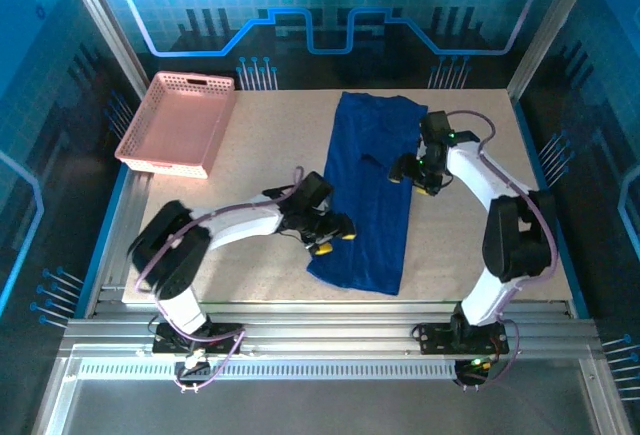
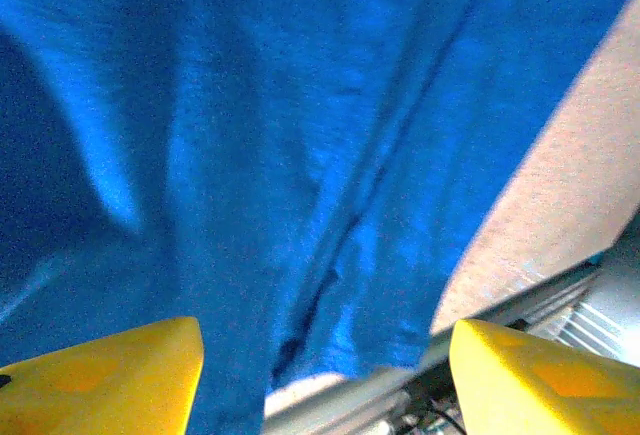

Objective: Fold and stack the t-shirts

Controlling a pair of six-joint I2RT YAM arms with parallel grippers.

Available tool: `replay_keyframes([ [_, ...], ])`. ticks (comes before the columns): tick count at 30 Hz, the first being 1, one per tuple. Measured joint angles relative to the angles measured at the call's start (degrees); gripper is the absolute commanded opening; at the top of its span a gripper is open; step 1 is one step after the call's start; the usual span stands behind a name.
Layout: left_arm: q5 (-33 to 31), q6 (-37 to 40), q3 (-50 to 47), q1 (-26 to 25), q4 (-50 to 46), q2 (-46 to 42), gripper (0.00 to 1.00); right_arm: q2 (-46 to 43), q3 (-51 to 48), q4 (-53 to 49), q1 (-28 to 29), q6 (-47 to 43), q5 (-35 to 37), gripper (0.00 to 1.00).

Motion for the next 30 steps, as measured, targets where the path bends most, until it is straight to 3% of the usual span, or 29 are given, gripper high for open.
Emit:
replay_keyframes([
  [6, -1.7, 5.7, -5.0, 3.2, -3.1, -13.0, 0.63, -13.7, -12.3, -3.5, 7.7, 0.8, -4.2, 0.72],
  [14, 1.9, 9.9, -19.5, 3.7, 0.0, -11.3, 0.47, -32.9, -31.8, -7.0, 14.4, 9.3, -8.8, 0.70],
  [20, 3.4, 11.9, -19.7, 3.9, 1.4, -9.1, 0.46, -35.6, -39.2, -6.8, 16.8, 14.1, -9.7, 0.67],
  [30, 6.0, 10.6, -19.7, 4.7, 4.3, -5.6, 0.37, -32.6, -42.2, -1.4, 17.9, 16.5, -10.6, 0.61],
])
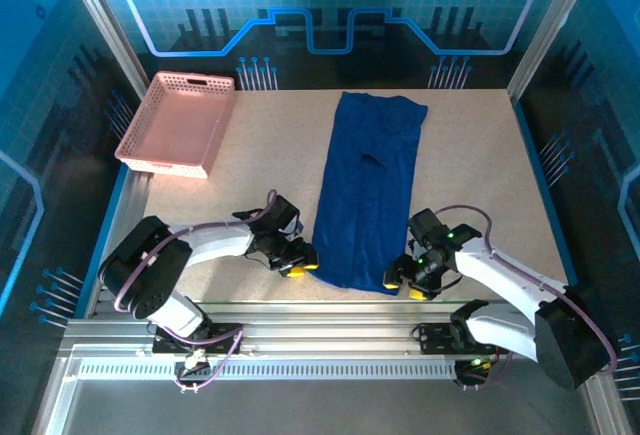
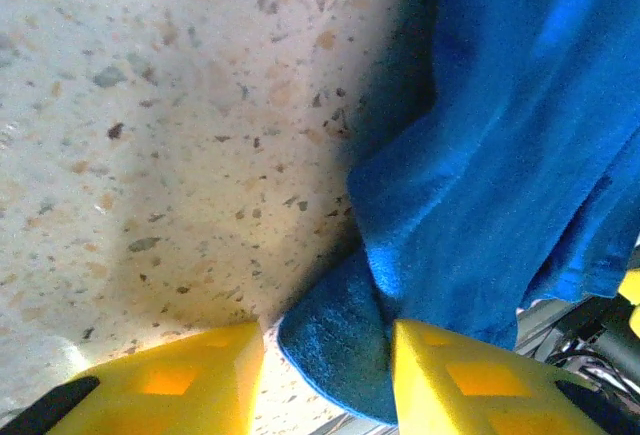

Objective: Fold and stack the t-shirts

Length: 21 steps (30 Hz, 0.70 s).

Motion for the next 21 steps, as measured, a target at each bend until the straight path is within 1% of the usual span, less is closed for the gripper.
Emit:
replay_keyframes([
  [2, 0.5, -1.0, 0.0, 0.3, 0.1, 0.4, 0.33, 1.2, -0.1, 1.3, 0.0, 0.1, -0.3, 0.58],
  [4, 0.8, -2.1, 0.3, 0.3, 0.1, 1.1, 0.29, 3.0, -0.1, 2.7, 0.3, 0.2, -0.7, 0.52],
  [6, 0.9, -3.0, 0.5, 0.3, 0.0, 1.4, 0.25, 4.6, -0.1, 4.1, 0.6, 0.2, -1.3, 0.43],
  [8, 1.3, -3.5, 0.9, 0.2, 0.5, 2.0, 0.18, 6.2, -0.1, 5.3, 0.8, 0.2, -1.6, 0.35],
  [11, 1.6, -3.7, 1.4, -1.1, 3.2, 3.3, 0.12, 8.3, -0.1, 6.0, 1.0, -0.3, -1.9, 0.15],
  [13, 1.7, -3.9, 1.5, -1.9, 5.2, 3.6, 0.07, 9.0, 0.0, 6.1, 1.0, -0.5, -2.0, 0.05],
  [14, 1.8, -3.9, 1.6, -2.2, 5.8, 3.6, 0.05, 9.0, 0.2, 5.9, 1.1, -0.7, -1.9, 0.01],
  [16, 1.9, -3.8, 2.1, -2.6, 6.1, 3.5, 0.00, 8.9, 1.0, 4.9, 1.1, -0.7, -1.9, 0.00],
  [21, 1.8, -3.3, 2.2, -3.0, 3.9, -0.7, 0.00, 7.0, 3.8, 0.2, 1.5, -1.8, -1.7, 0.00],
])
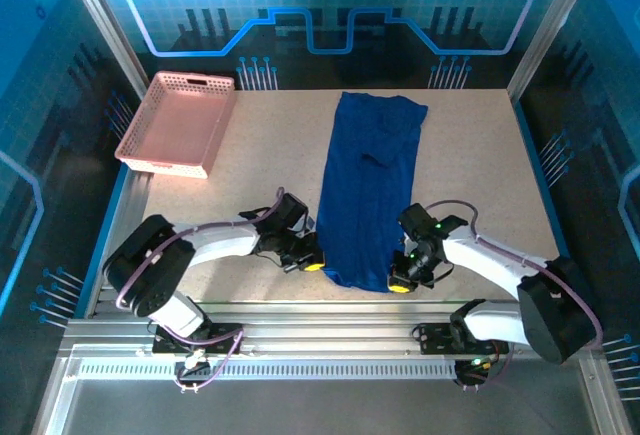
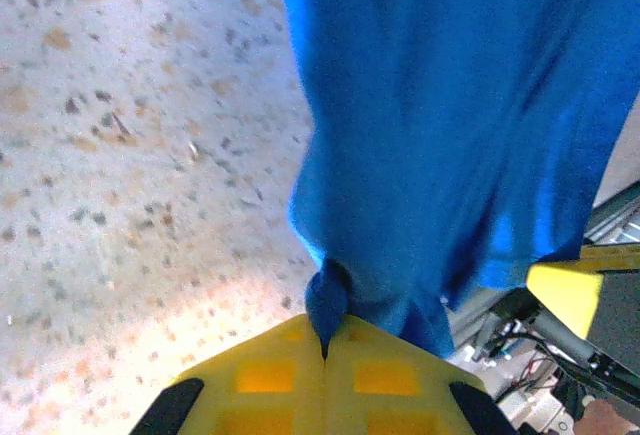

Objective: Fold and stack the t-shirts

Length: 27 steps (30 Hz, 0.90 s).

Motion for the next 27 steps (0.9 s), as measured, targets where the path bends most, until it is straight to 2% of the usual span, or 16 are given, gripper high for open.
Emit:
replay_keyframes([
  [9, -1.3, 0.0, 0.7, -1.5, -7.0, -7.8, 0.00, -3.3, 5.2, -8.9, 1.1, -1.3, 0.7, 0.00],
  [14, -1.9, 0.1, 8.0, -0.3, -11.3, -6.6, 0.00, 0.0, 15.2, -11.7, -1.6, -4.1, 1.0, 0.00],
  [21, -1.3, 3.3, 25.3, 6.0, -14.0, 3.9, 0.00, 13.0, 31.7, -12.2, -12.5, -12.0, 0.2, 0.00],
  [27, -0.9, 9.2, 44.3, 11.9, -18.5, 17.8, 0.00, 26.7, 46.2, -12.5, -19.3, -18.6, -0.5, 0.00],
])
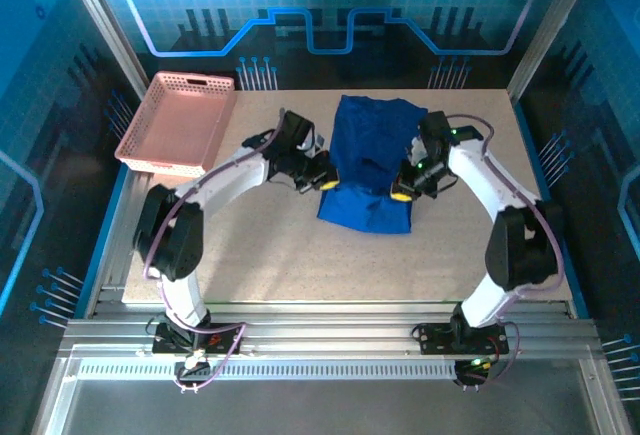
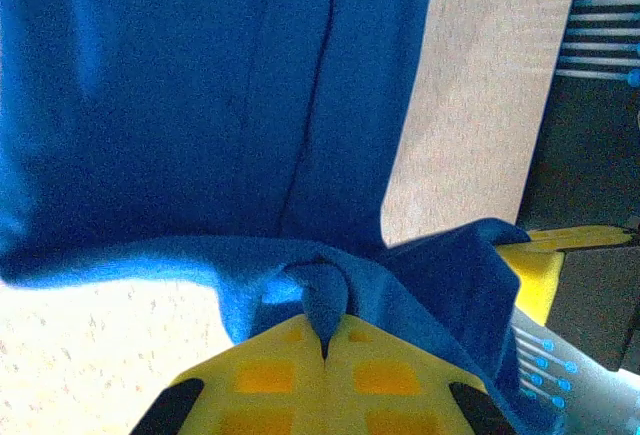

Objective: Fold and stack the t-shirts

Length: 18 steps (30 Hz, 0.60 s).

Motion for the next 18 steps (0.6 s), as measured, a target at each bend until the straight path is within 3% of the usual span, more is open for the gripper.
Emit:
replay_keyframes([
  [5, 0.0, 5.0, 15.2, 3.4, -5.3, 11.2, 0.00, 10.5, 11.3, -0.8, -4.0, -3.6, -0.6, 0.00],
  [10, 0.0, 7.8, 24.1, 5.3, -9.2, 18.9, 0.00, 18.7, 19.7, -1.8, -6.0, -5.5, -0.7, 0.00],
  [18, 0.1, 9.8, 35.5, 6.1, -13.5, 29.7, 0.00, 25.8, 24.9, -3.2, -8.0, -6.3, -0.6, 0.00],
])
